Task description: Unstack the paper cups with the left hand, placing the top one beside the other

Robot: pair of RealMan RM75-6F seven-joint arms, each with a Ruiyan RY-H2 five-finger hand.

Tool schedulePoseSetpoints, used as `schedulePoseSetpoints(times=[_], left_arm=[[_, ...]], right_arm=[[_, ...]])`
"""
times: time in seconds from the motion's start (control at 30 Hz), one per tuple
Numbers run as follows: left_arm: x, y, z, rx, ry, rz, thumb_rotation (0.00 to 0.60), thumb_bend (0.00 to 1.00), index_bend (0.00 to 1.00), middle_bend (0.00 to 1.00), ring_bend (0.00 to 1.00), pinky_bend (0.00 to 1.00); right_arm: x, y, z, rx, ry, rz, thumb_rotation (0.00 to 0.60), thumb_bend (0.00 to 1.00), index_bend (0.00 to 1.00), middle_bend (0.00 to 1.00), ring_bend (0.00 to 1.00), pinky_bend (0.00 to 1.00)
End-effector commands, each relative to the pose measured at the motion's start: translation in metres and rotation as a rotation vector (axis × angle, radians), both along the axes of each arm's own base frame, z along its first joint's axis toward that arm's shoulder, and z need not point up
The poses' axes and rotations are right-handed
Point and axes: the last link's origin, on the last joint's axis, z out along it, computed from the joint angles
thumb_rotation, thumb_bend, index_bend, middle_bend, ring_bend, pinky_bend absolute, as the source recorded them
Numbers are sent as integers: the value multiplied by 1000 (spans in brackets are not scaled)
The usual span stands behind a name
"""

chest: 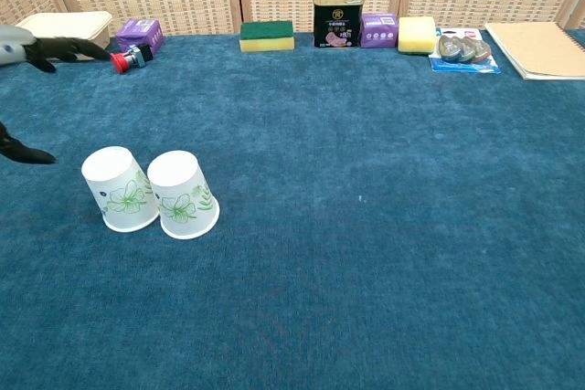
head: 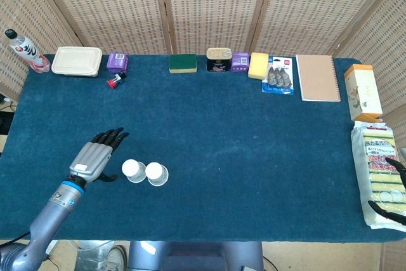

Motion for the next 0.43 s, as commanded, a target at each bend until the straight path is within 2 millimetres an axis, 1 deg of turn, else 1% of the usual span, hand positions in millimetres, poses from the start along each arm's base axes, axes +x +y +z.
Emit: schedulePoseSetpoints(times=[0.03, 0.17, 0.27, 0.3, 0.43], left_arm=[[-20, -19, 31, 106, -11, -17, 600, 147, 0, 0, 0, 87], [-52, -49, 52, 205, -9, -27, 600, 136, 0, 0, 0, 87], [-69, -65, 61, 252, -18, -18, 600, 134, 0, 0, 0, 87], [-78, -73, 64, 275, -23, 5, 600, 135, 0, 0, 0, 87], [-94, -91, 66, 314, -45, 39, 600, 135, 0, 0, 0, 87]], right_arm=[[0, 0, 0, -2, 0, 0, 600, 18, 143, 18, 0, 0], [1, 0, -1, -4, 4, 0, 600, 19, 143, 17, 0, 0], [2, -1, -3, -4, 10, 1, 600, 19, 143, 17, 0, 0], [2, -1, -3, -4, 14, 1, 600, 19, 143, 17, 0, 0], [2, 0, -4, -9, 21, 0, 600, 18, 143, 17, 0, 0]])
